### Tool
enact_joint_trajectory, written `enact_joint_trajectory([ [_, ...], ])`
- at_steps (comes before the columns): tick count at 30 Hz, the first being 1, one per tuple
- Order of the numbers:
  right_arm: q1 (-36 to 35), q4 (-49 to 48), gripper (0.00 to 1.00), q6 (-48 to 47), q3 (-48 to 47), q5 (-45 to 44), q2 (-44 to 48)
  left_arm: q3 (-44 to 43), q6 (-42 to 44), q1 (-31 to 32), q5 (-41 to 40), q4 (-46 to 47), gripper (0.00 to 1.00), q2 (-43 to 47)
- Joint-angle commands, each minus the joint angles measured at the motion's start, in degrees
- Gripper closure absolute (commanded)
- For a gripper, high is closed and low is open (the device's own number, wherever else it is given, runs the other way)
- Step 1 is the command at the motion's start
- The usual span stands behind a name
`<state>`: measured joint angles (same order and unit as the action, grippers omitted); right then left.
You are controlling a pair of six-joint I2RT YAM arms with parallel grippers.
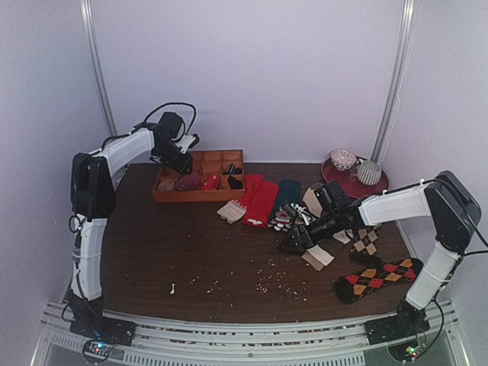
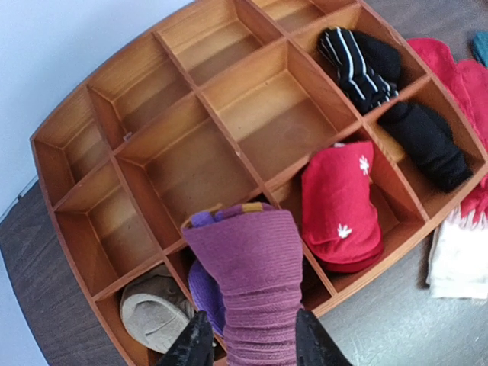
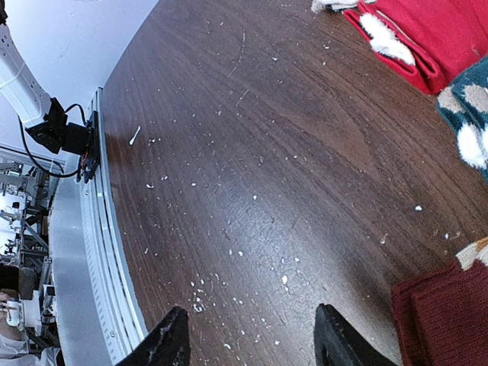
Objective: Roll the socks
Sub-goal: Adjust the pair of socks in the storage box.
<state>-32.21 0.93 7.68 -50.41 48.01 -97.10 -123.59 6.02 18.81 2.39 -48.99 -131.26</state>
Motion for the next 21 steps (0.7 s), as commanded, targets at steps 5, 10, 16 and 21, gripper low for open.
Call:
enact_joint_trajectory([
  [5, 0.39, 0.06, 0.44, -0.56, -1.27, 1.03, -1.25, 4.03, -0.05, -0.35, 2.47, -0.48, 0.74, -0.48],
  [10, 0.43, -0.52, 0.44, -0.31, -0.88, 1.21, -1.28, 5.53, -0.52, -0.35, 1.49, -0.48, 0.84, -0.36],
  [16, 0.37, -0.73, 0.44, -0.22, -0.66, 1.30, -1.13, 5.88, -1.48, -0.37, -1.39, -3.17, 1.00, -1.69],
  [21, 0.39, -1.63, 0.44, 0.17, -0.05, 1.43, -1.14, 9.99, -2.07, -0.38, -3.21, -3.54, 1.00, -2.11],
])
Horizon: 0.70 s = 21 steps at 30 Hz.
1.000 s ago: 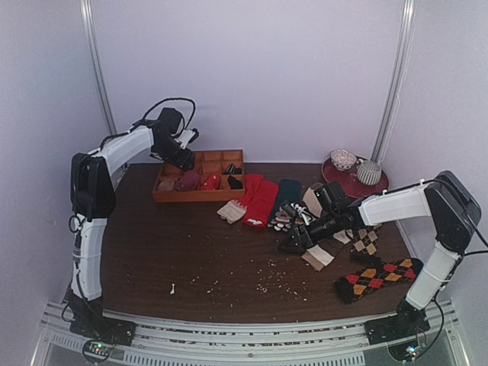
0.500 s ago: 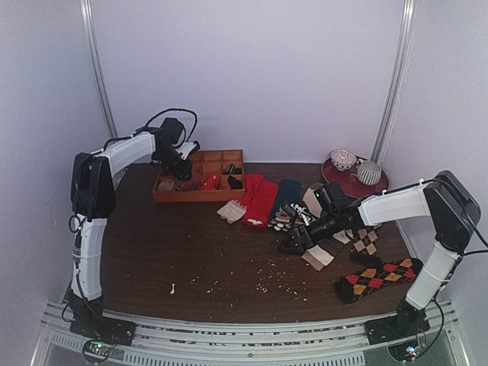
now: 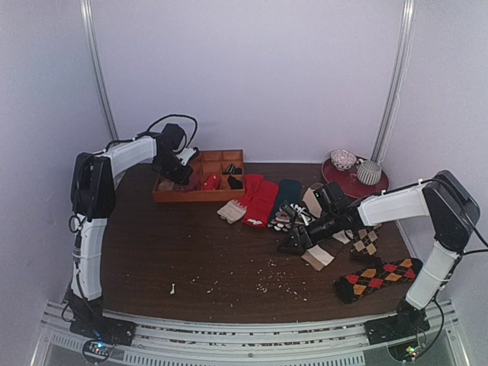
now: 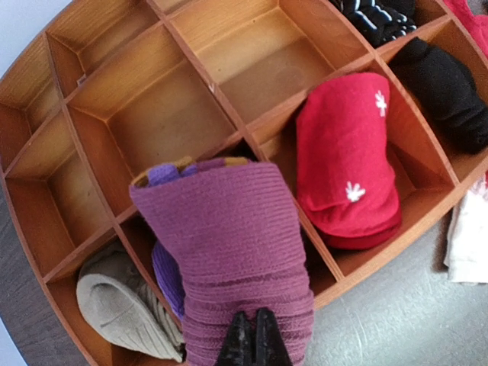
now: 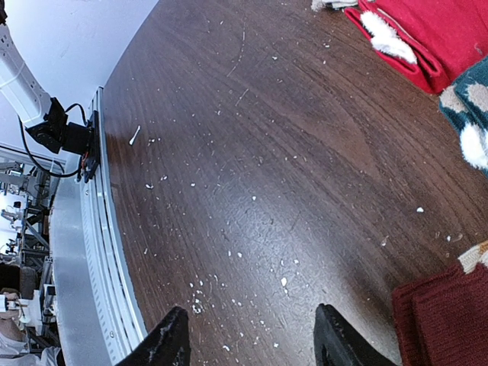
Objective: Roll the socks
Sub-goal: Adjust the pair of socks in the storage box.
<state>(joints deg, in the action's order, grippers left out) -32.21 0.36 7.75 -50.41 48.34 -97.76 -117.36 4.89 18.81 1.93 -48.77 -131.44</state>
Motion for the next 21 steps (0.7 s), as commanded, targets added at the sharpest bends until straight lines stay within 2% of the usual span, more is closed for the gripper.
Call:
enact_joint_trajectory([
  [1, 0.41, -1.18, 0.44, 0.25, 0.10, 1.14, -0.55, 4.08, -1.00, -0.46, -2.81, -3.81, 1.00, -2.35],
  [7, 0.40, -1.98, 0.44, 0.67, 1.02, 1.15, 0.22, 3.48, -2.04, -1.55, -2.10, -4.46, 1.00, -6.01],
  [12, 0.39, -2.40, 0.44, 0.87, 1.70, 1.19, 0.48, 0.03, -2.60, -1.68, -5.16, -8.62, 1.00, -9.99],
  [21, 0.40, -4.22, 0.44, 1.48, 2.27, 1.72, 0.35, 5.36, -2.93, -1.72, -8.08, -10.94, 1.00, -11.71],
])
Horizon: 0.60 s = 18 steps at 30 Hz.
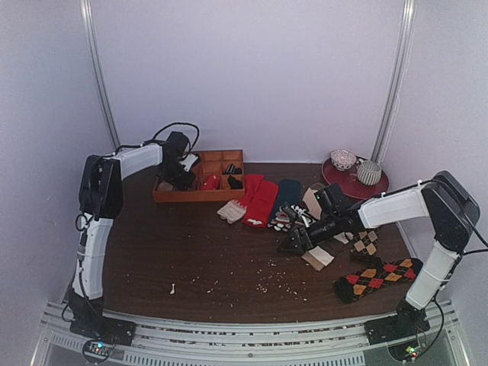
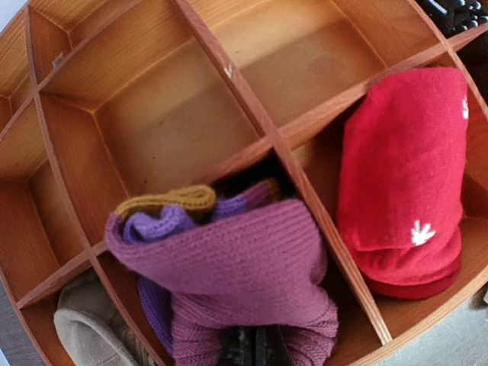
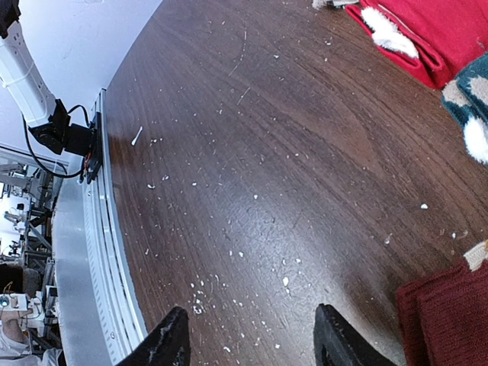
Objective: Roll the socks
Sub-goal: Adjust the pair of socks in the storage box.
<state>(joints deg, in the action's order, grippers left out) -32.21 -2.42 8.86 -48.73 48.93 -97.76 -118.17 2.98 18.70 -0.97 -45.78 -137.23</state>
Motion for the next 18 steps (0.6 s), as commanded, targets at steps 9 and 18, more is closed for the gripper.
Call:
enact_joint_trajectory([
  [9, 0.40, -0.56, 0.44, 0.03, -0.22, 1.19, 0.11, 4.06, -1.20, -1.56, -2.09, -6.48, 0.60, 2.70],
  [18, 0.39, 2.26, 0.44, -0.90, -2.34, 0.77, 0.68, 0.88, -1.31, -1.56, -1.86, -3.75, 0.32, 7.55],
])
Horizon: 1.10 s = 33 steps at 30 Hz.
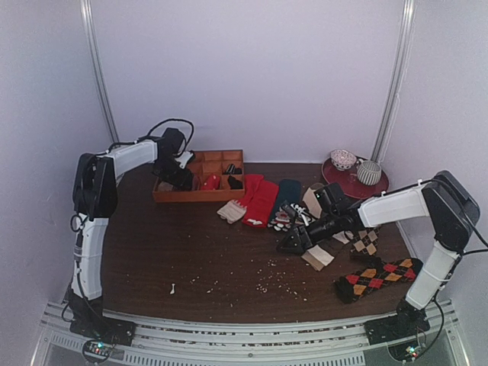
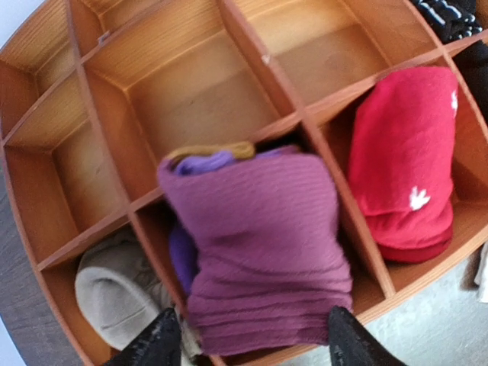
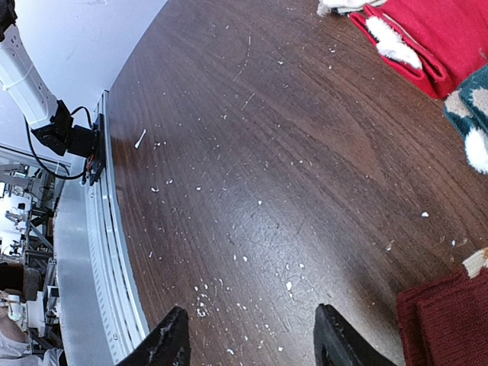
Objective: Roll the socks
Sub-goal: Adjust the pair of socks in the storage box.
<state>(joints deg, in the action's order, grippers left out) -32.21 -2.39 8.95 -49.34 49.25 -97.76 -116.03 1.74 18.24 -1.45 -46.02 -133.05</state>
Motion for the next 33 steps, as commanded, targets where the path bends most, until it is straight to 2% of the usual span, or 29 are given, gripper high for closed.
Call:
enact_joint_trajectory([
  [1, 0.39, 2.36, 0.44, -1.03, -1.84, 0.41, 0.72, -1.32, 0.00, -1.15, -1.32, -3.22, 0.29, 4.20],
  [3, 0.39, 2.40, 0.44, -1.04, -2.02, 0.35, 0.65, -1.50, 0.33, -1.10, -0.28, -2.08, 0.24, 5.68],
  [4, 0.41, 2.49, 0.44, -1.04, -2.18, 0.40, 0.47, -2.04, 0.37, -1.11, 0.36, -1.46, 0.18, 6.36],
  [5, 0.41, 2.51, 0.44, -1.04, -2.28, 0.38, 0.23, -2.89, 0.37, -1.11, 1.03, -1.33, 0.09, 6.44],
  [6, 0.39, 2.49, 0.44, -1.04, -2.47, 0.40, 0.06, -3.94, 0.37, -1.10, 1.64, -1.26, 0.05, 6.31],
  [10, 0.39, 2.41, 0.44, -0.80, -2.90, 0.57, -0.51, -8.32, -0.10, -1.11, 3.53, -1.24, 0.03, 4.26],
  [12, 0.39, 2.39, 0.44, -0.77, -2.94, 0.50, -0.44, -9.84, -0.43, -1.10, 4.02, -1.26, 0.13, 2.72],
  [13, 0.39, 2.44, 0.44, -0.82, -2.95, 0.45, -0.42, -10.44, -0.63, -1.10, 3.96, -1.19, 0.22, 1.92],
  [15, 0.39, 2.80, 0.44, -1.03, -2.95, 0.40, -0.53, -11.29, -1.22, -1.10, 4.29, -1.22, 0.46, 0.27],
  [16, 0.39, 2.89, 0.44, -1.12, -2.94, 0.40, -0.51, -11.63, -1.40, -1.10, 4.87, -1.09, 0.53, -0.37],
  [18, 0.39, 3.05, 0.44, -1.22, -2.96, 0.40, -0.58, -11.59, -1.70, -1.14, 6.06, -0.52, 0.54, -1.30],
  [21, 0.40, 2.97, 0.44, -1.14, -2.99, 0.41, -0.72, -11.58, -1.99, -1.09, 6.32, 1.06, 0.48, -2.43],
  [25, 0.40, 2.89, 0.44, -1.02, -3.13, 0.40, -0.85, -12.08, -2.17, -1.06, 5.96, 2.13, 0.47, -4.15],
  [29, 0.39, 2.67, 0.44, -0.78, -2.96, 0.45, -0.77, -12.03, -2.08, -1.01, 6.40, 1.91, 0.54, -6.13],
  [33, 0.40, 2.66, 0.44, -0.71, -2.74, 0.40, -0.79, -11.56, -1.63, -0.64, 3.67, 0.59, 0.68, -7.88],
])
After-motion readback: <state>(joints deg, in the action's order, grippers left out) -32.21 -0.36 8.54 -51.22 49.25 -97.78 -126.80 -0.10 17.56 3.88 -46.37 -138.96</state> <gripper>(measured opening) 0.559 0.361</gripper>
